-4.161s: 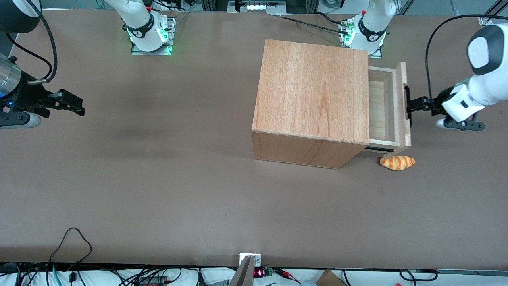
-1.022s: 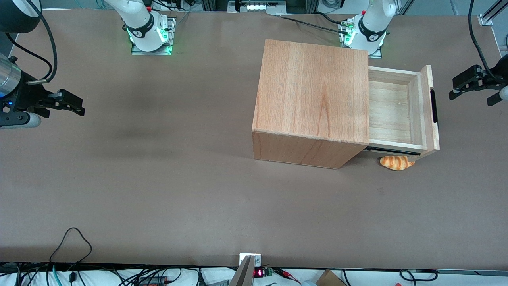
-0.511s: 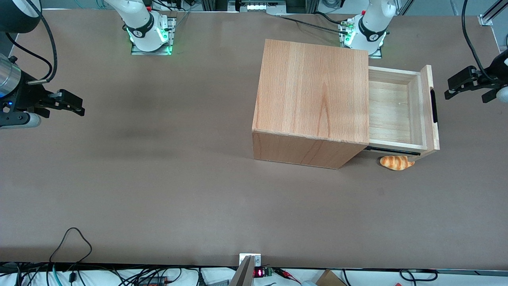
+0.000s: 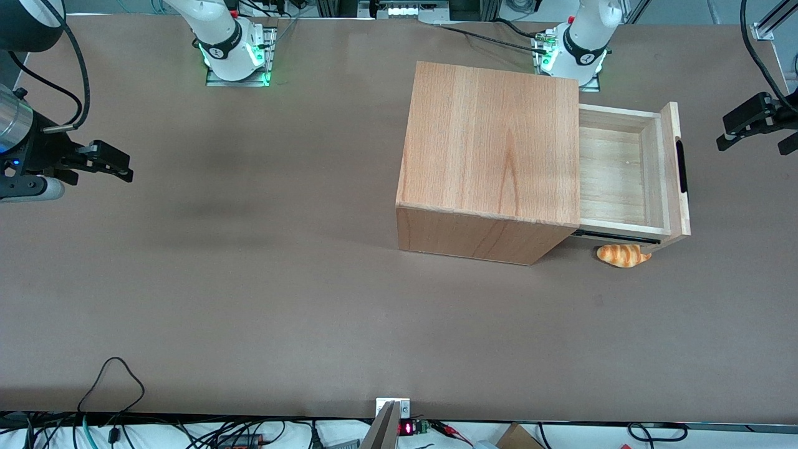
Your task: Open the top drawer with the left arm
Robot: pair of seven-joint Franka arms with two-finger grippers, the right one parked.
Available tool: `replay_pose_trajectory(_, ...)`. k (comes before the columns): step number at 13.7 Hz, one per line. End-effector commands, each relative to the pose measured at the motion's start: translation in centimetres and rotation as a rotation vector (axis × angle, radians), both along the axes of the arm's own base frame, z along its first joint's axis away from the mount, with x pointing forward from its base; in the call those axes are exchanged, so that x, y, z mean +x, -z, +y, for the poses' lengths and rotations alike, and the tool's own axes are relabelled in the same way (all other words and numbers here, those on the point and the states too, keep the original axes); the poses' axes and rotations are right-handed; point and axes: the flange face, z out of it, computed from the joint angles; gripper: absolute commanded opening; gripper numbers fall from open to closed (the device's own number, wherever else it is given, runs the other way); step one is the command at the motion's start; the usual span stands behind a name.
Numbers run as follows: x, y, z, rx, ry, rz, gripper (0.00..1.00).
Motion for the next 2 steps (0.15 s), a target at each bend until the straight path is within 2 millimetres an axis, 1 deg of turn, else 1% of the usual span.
replay_pose_trajectory(1, 0.10, -0.27, -0.21, 0.019, -0.005, 0.022, 1.00)
replay_pose_trajectory(2, 0.10, -0.27, -0.32, 0.018, -0.003, 0.022, 1.00)
